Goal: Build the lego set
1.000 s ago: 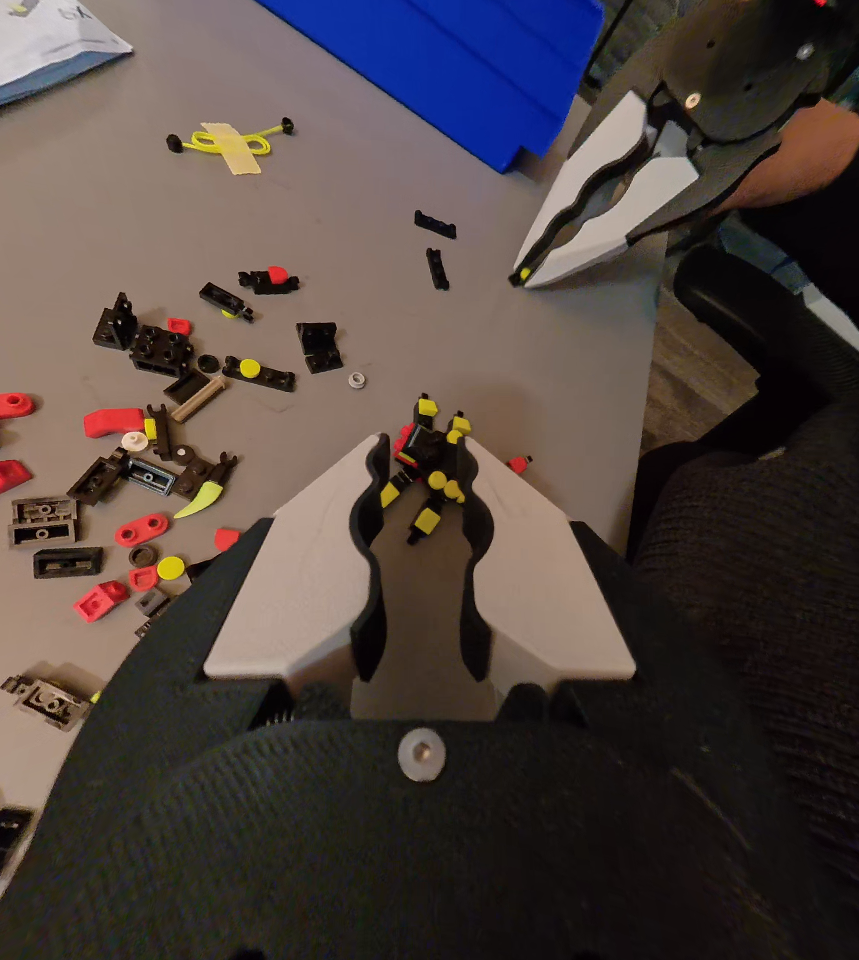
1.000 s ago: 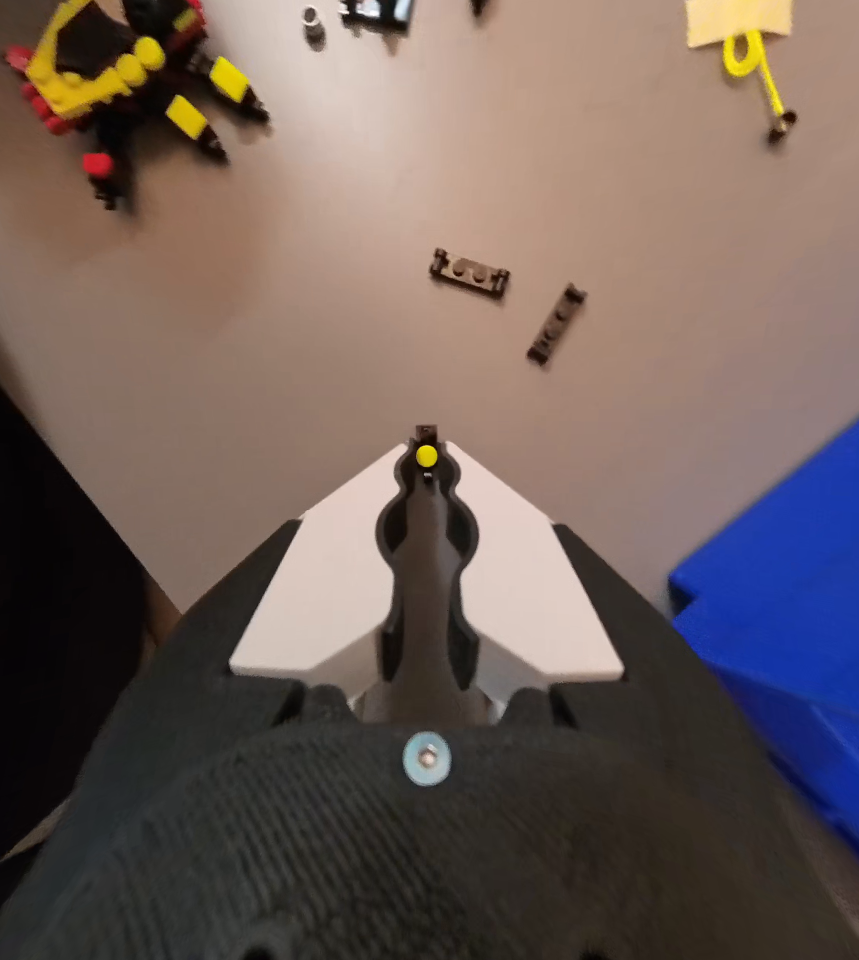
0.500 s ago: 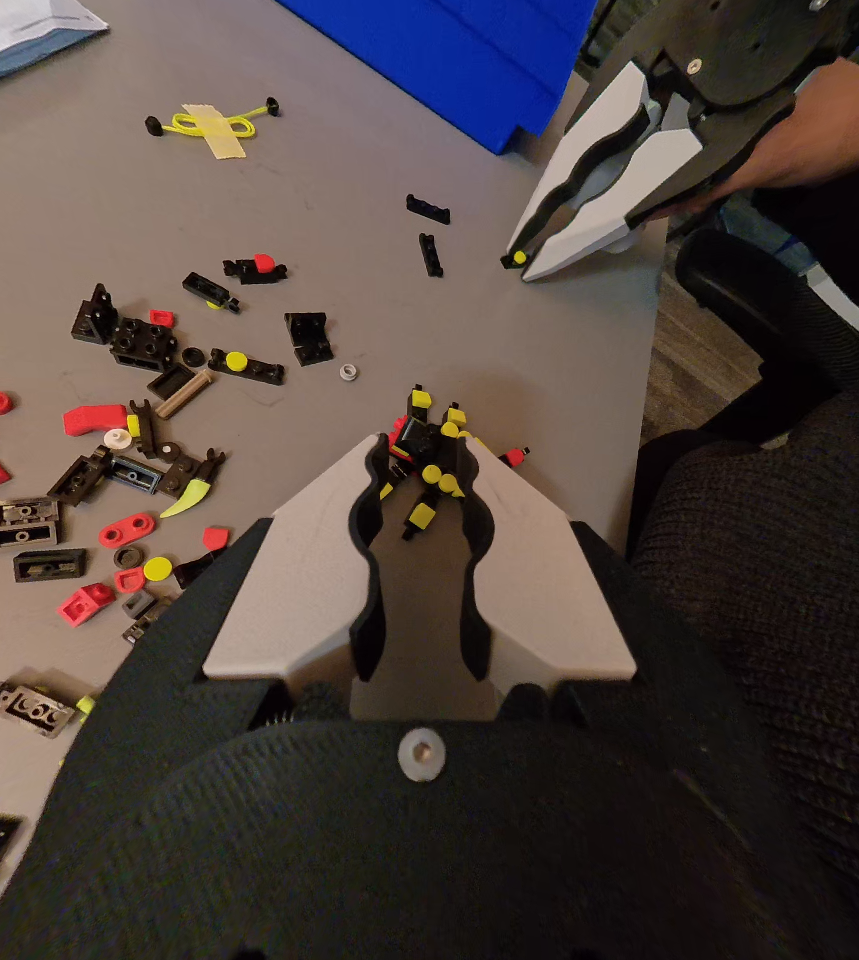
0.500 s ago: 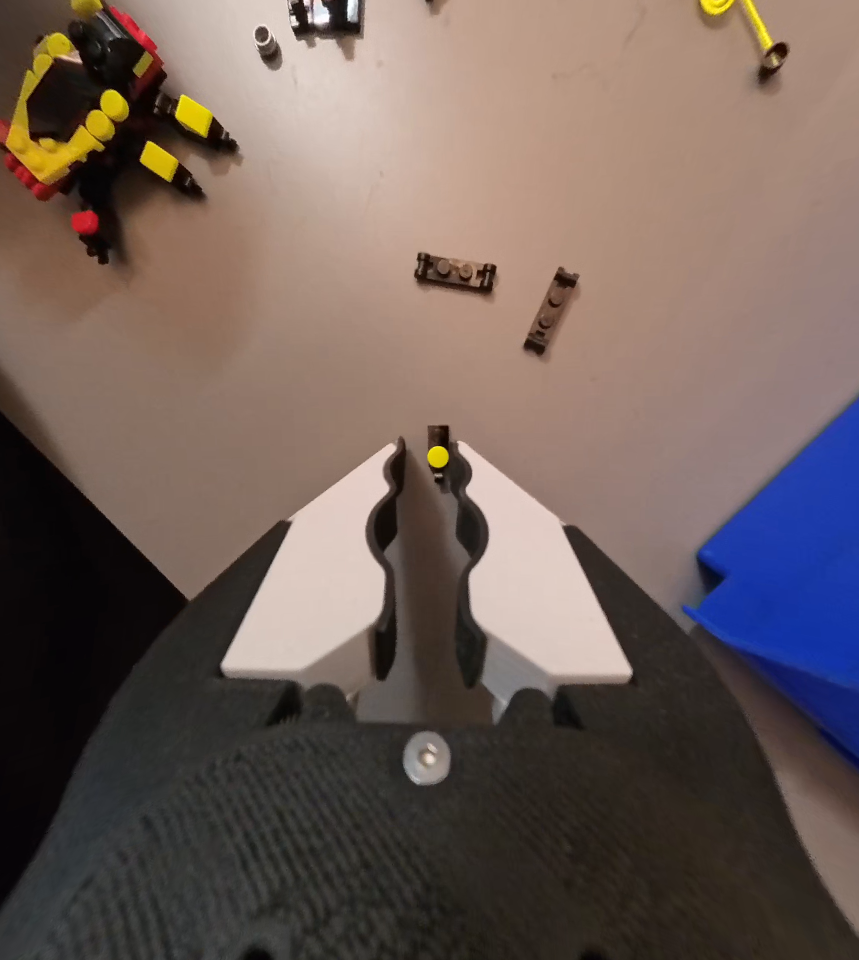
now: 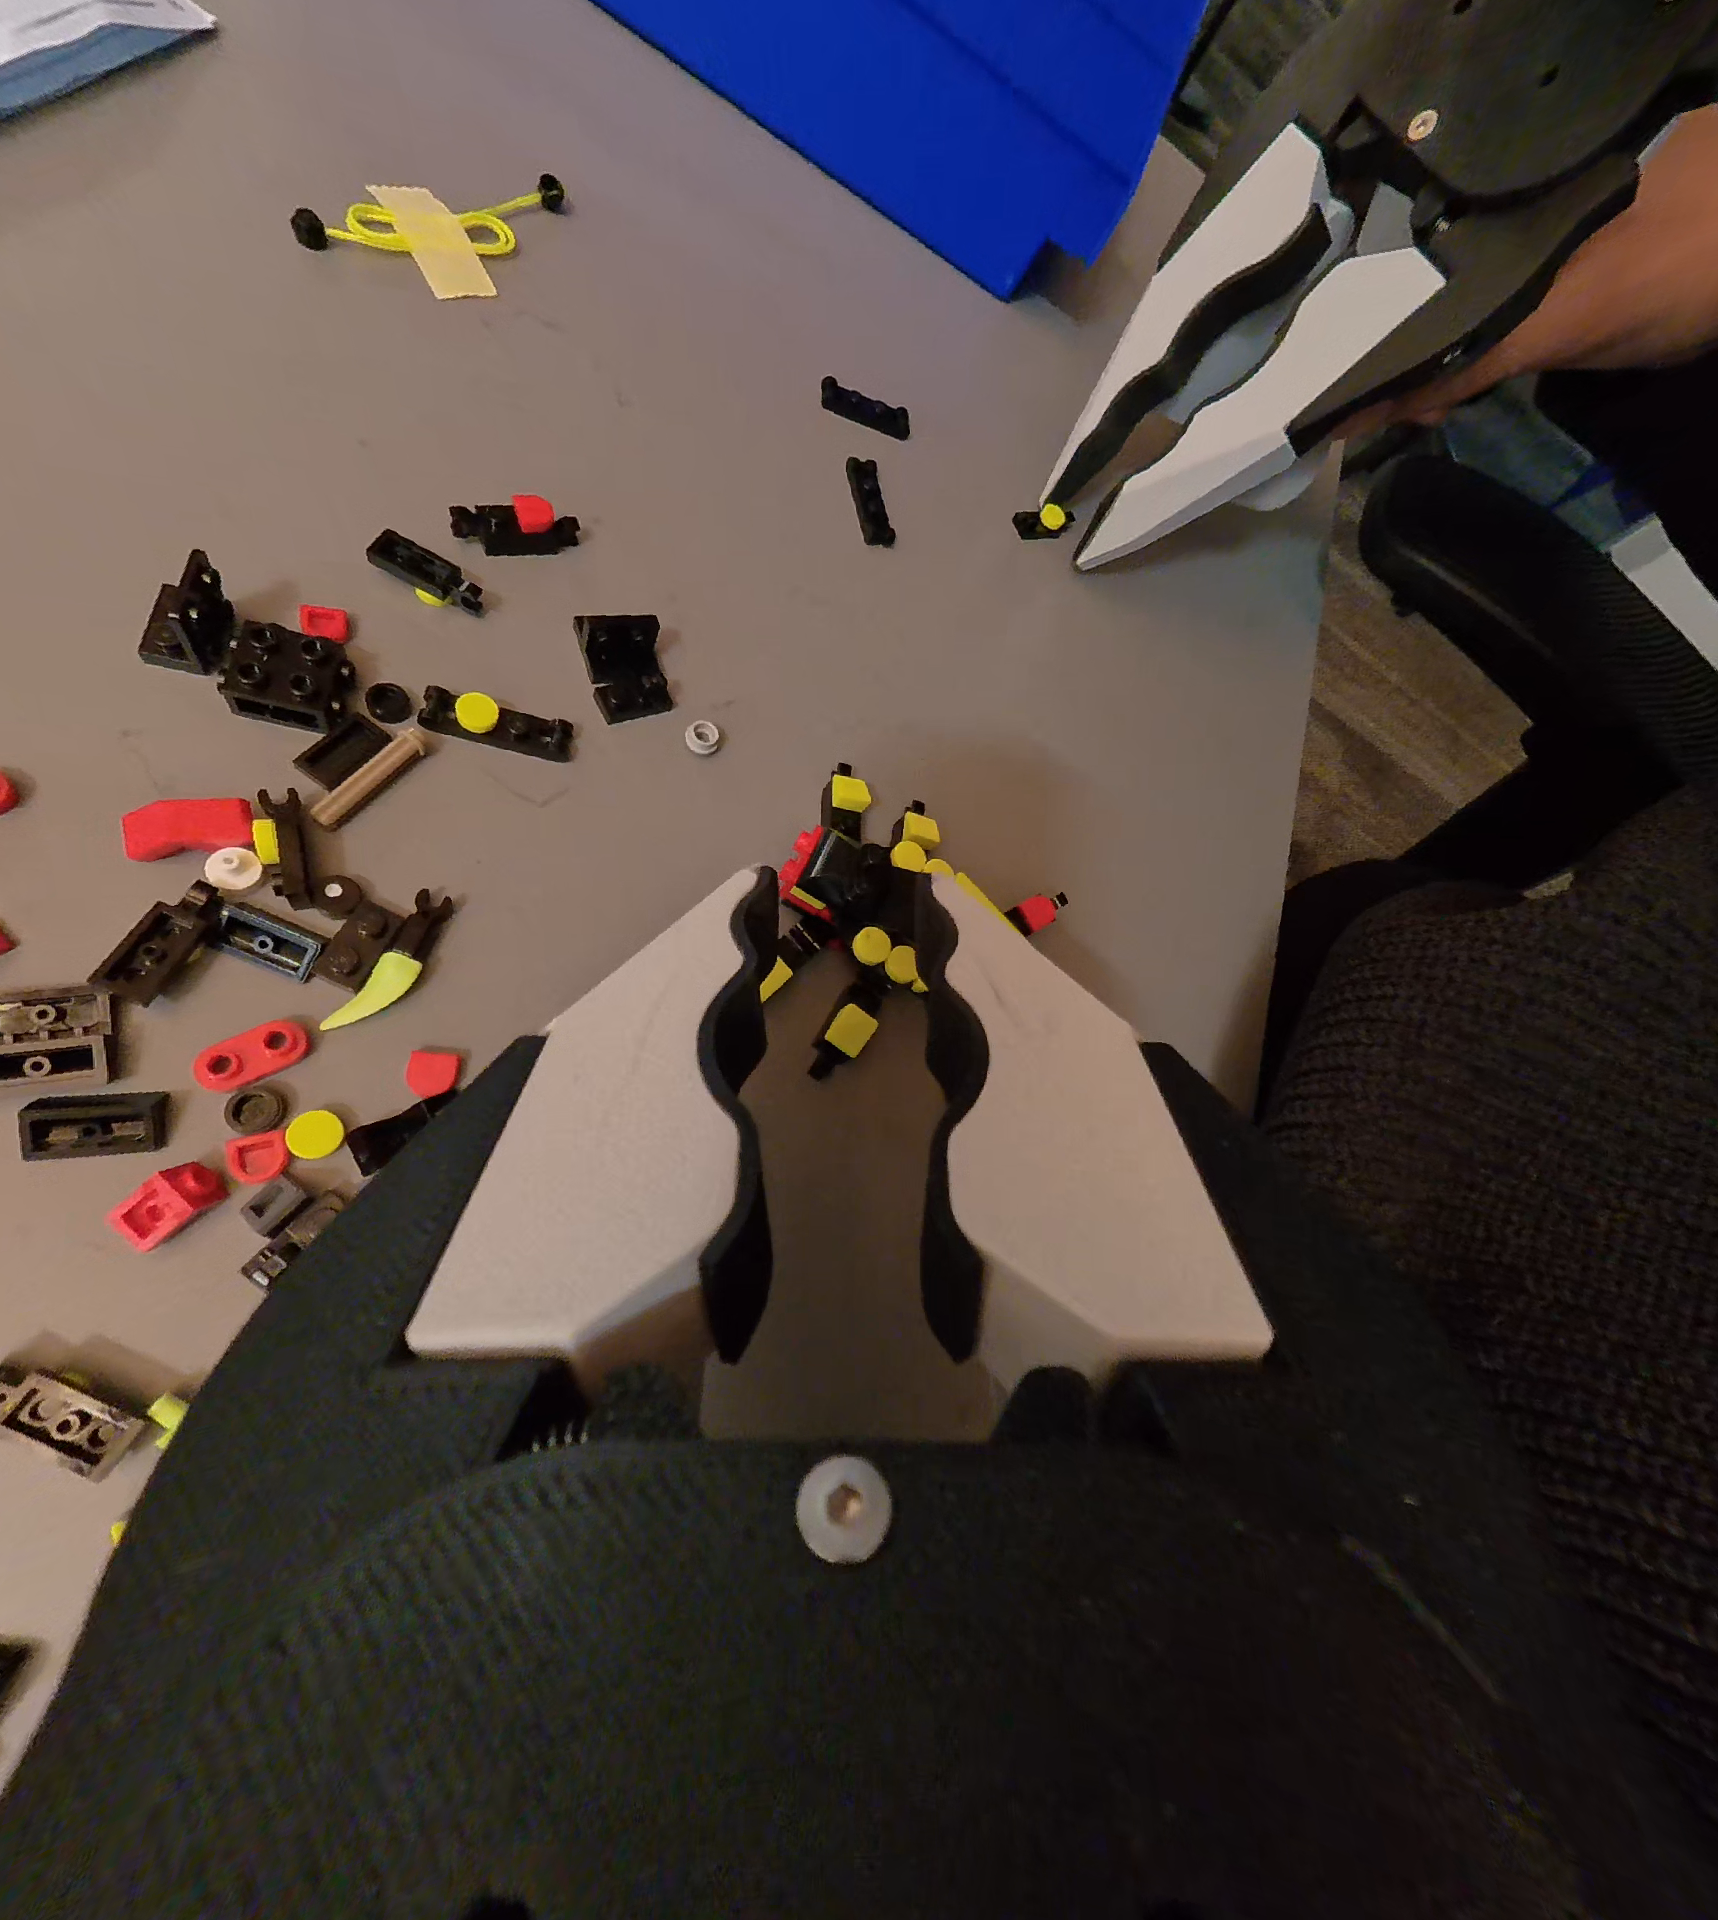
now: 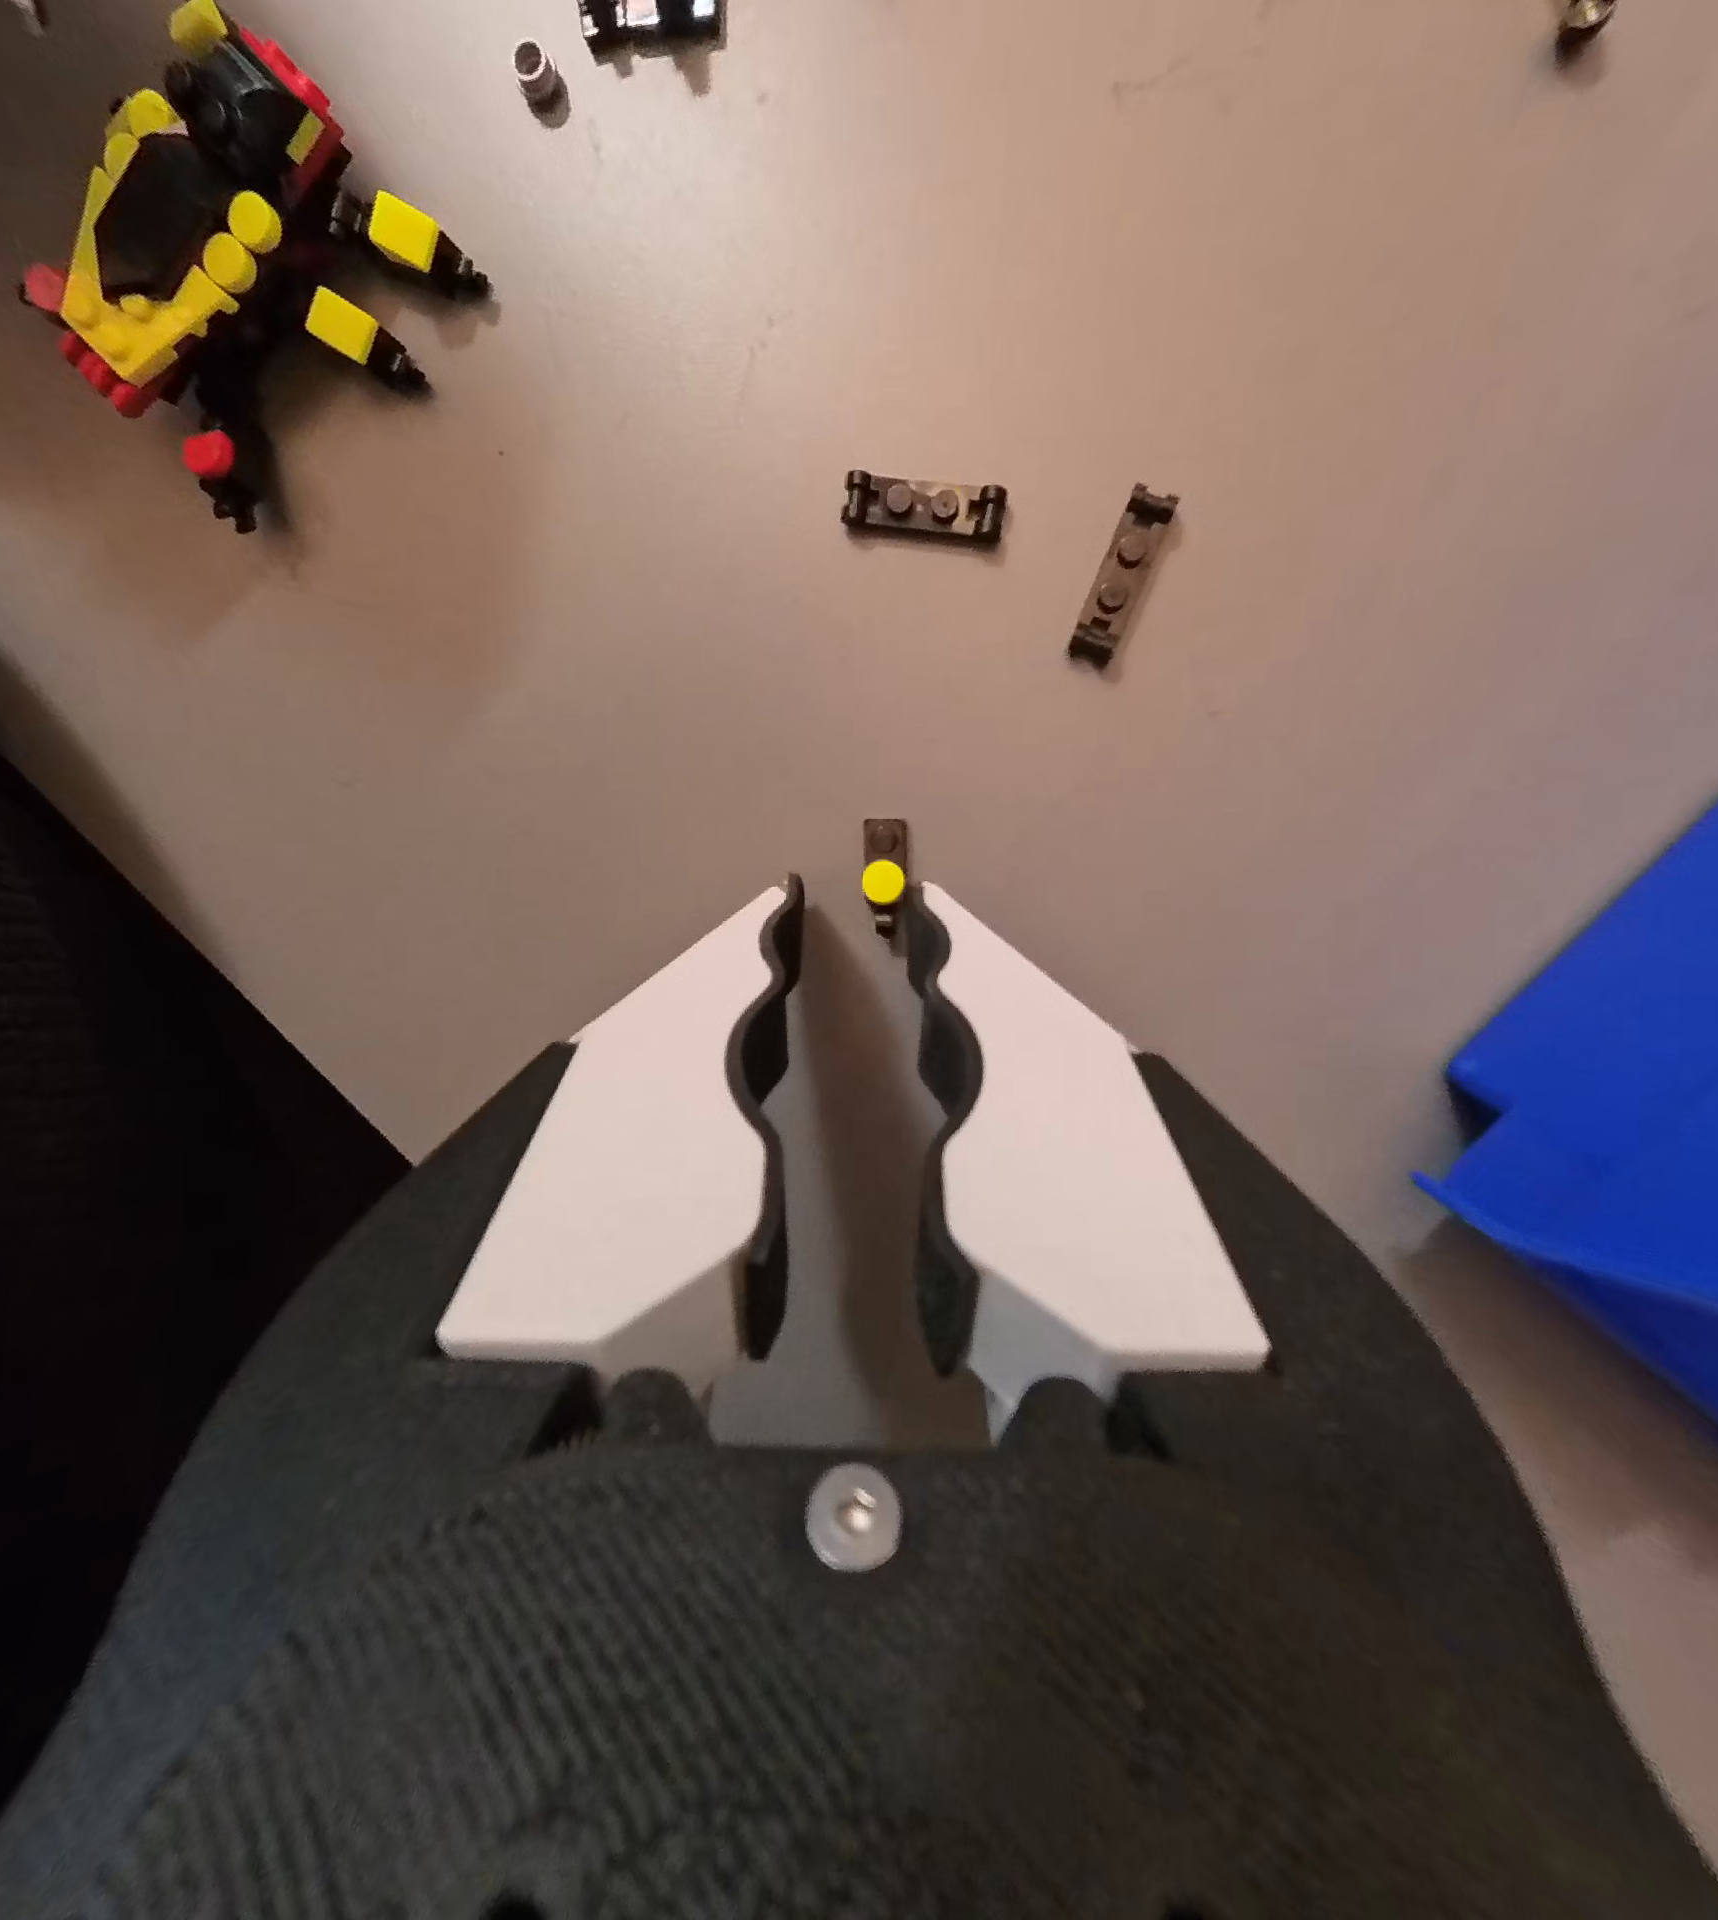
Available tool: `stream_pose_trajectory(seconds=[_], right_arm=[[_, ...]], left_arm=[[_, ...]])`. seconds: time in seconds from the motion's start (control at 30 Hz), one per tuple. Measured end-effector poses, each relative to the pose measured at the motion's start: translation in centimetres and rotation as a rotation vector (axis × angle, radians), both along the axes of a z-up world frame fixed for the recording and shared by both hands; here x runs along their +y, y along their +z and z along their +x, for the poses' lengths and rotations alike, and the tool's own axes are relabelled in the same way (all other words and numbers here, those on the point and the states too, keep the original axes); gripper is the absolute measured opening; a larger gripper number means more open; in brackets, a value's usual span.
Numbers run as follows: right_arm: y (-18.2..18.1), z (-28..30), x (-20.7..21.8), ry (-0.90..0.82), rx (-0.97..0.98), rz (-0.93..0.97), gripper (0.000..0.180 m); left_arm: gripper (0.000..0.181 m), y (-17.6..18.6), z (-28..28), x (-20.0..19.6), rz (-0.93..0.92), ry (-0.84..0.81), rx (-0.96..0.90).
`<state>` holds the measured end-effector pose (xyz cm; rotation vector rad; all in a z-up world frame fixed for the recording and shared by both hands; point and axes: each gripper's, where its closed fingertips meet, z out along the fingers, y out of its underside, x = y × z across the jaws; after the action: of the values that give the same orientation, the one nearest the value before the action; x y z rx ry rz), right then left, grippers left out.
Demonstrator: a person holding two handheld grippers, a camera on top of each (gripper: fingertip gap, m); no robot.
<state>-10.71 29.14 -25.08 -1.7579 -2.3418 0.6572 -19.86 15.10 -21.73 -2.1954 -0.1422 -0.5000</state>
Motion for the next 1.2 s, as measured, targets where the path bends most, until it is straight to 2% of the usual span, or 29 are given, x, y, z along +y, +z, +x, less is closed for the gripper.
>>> stream_pose_trajectory(seconds=[0.3,0.5,0.7,0.9,1.07,1.2], right_arm=[[0.9,-0.9,-0.6,-0.003,0.059,-0.010,0.019],[2.4,-3.7,0.9,-0.094,0.216,0.055,0.020],[2.5,-6.5,1.1,-0.212,0.325,0.039,0.031],[1.6,-6.6,3.1,-0.239,0.318,0.180,0.029],[1.3,-6.5,3.2,-0.313,0.287,0.101,0.025],[1.0,-6.6,3.4,-0.299,0.287,0.130,0.024]], left_arm=[[0.024,-0.1,-0.1,0.0,-0.002,0.002,-0.006],[0.024,-0.1,-0.1,0.0,-0.001,0.003,-0.009],[0.023,-0.1,-0.3,0.1,0.004,0.012,0.002],[0.021,0.6,-0.8,0.2,0.045,0.021,0.010],[0.023,1.1,-0.6,0.4,0.073,0.016,-0.031],[0.024,0.9,-0.9,0.6,0.073,0.017,-0.018]])
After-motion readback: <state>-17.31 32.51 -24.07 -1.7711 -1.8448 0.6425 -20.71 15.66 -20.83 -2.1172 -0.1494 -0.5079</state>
